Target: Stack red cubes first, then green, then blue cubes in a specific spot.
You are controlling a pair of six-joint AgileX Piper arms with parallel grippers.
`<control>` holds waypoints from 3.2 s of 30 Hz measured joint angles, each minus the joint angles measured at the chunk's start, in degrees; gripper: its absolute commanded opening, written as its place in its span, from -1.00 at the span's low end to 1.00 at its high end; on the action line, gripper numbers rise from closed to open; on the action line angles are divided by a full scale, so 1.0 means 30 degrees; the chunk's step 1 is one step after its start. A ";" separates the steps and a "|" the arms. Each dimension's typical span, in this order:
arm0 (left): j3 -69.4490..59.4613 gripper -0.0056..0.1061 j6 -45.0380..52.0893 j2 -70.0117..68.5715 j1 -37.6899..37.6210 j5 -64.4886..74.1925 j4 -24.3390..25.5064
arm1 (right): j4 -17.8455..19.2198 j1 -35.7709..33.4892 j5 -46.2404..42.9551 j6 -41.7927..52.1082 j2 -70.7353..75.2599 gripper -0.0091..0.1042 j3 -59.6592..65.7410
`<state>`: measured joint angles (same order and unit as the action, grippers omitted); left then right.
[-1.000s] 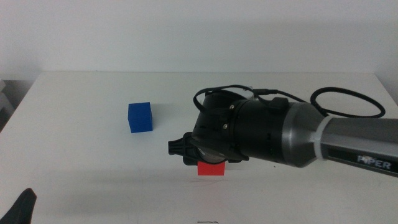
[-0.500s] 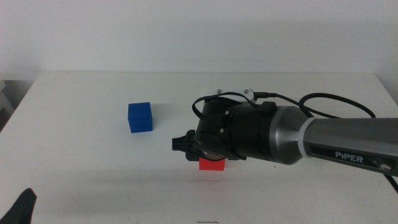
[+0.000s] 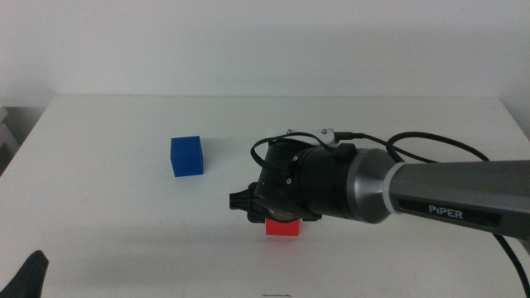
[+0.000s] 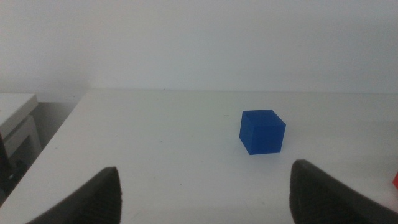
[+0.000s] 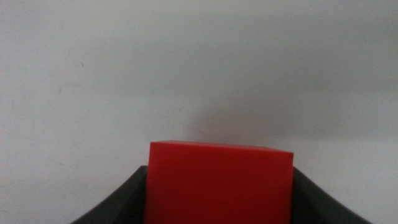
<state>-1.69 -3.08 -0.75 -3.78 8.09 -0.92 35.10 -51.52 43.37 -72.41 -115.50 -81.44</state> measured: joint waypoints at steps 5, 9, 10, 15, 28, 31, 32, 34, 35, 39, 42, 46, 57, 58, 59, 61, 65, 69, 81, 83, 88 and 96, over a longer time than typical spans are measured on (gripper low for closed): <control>0.0000 0.73 0.0000 0.0000 0.0000 0.0000 0.0000 | -0.0115 0.0000 -0.0040 0.0000 -0.0217 -0.86 0.0000; 0.0000 0.73 0.0000 0.0000 0.0000 0.0000 0.0000 | -0.0273 0.0000 -0.0040 0.0000 -0.0474 -0.85 0.0000; 0.0000 0.73 0.0000 0.0000 0.0000 0.0000 0.0000 | -0.0273 0.0000 -0.0065 0.0000 -0.0462 -0.84 0.0000; 0.0000 0.73 0.0000 0.0000 0.0000 0.0000 0.0000 | -0.0290 0.0000 -0.0131 0.0398 -0.0478 -0.32 0.0000; 0.0000 0.73 0.0000 0.0000 0.0000 0.0000 0.0000 | -0.0753 0.0000 -0.0023 0.0931 -0.0617 0.75 0.0000; 0.0000 0.73 0.0000 0.0000 0.0000 0.0000 0.0000 | -0.0981 -0.0126 0.0407 0.0931 -0.0497 0.74 0.0000; 0.0000 0.73 0.0000 0.0000 0.0000 0.0000 0.0000 | -0.1058 -0.0196 0.0573 0.0931 -0.0383 0.74 0.0000; 0.0000 0.73 0.0000 0.0000 0.0000 0.0000 0.0000 | -0.1160 -0.0318 0.0848 0.0931 -0.0072 0.74 0.0000; 0.0000 0.73 0.0000 0.0000 0.0000 0.0000 0.0000 | -0.1207 -0.0393 0.1001 0.0931 0.0179 0.74 0.0000; 0.0000 0.73 0.0000 0.0000 0.0000 0.0000 0.0000 | -0.1370 -0.0674 0.1638 0.0931 0.1690 0.74 0.0000; 0.0000 0.73 0.0000 0.0000 0.0000 0.0000 0.0000 | -0.1588 -0.1010 0.2255 0.1149 0.3319 0.74 0.0000; 0.0000 0.73 0.0000 0.0000 0.0000 0.0000 0.0000 | -0.2006 -0.1056 0.3327 0.3149 0.6043 0.74 0.0000; 0.0000 0.73 0.0000 0.0000 0.0000 0.0000 0.0000 | -0.7664 0.7810 0.7002 1.6435 0.9900 0.74 0.0000; 0.0000 0.73 0.0000 0.0000 0.0000 0.0000 0.0000 | -0.8265 0.8821 0.7153 1.7488 0.9806 0.74 0.0000; 0.0000 0.73 0.0000 0.0000 0.0000 0.0000 0.0000 | -0.8892 0.9771 0.7229 1.8432 0.9684 0.74 0.0000; 0.0000 0.73 0.0000 0.0000 0.0000 0.0000 0.0000 | -0.9935 1.1429 0.7249 1.9802 0.9318 0.74 0.0000; 0.0000 0.73 0.0000 0.0000 0.0000 0.0000 0.0000 | -1.1699 1.3345 0.7639 2.1626 0.8004 0.74 -0.0278; 0.0000 0.73 0.0000 0.0000 0.0000 0.0000 0.0000 | -1.2422 1.3991 0.8985 2.2560 0.5728 0.74 -0.2444; 0.0000 0.73 0.0000 0.0000 0.0000 0.0000 0.0000 | -1.1922 1.4079 0.9031 2.4137 0.1095 0.74 -0.5366; 0.0000 0.73 0.0000 0.0000 0.0000 0.0000 0.0000 | -1.1806 1.4079 0.9008 2.4274 0.0590 0.74 -0.5366; 0.0000 0.73 0.0000 0.0000 0.0000 0.0000 0.0000 | -1.1699 1.4079 0.8995 2.4593 -0.0351 0.74 -0.5366; 0.0000 0.73 0.0000 0.0000 0.0000 0.0000 0.0000 | -1.1699 1.4079 0.8933 2.4730 -0.1483 0.70 -0.5371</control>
<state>-1.69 -3.08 -0.75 -3.78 8.09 -0.92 0.00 -9.29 70.16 1.78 -119.95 -97.55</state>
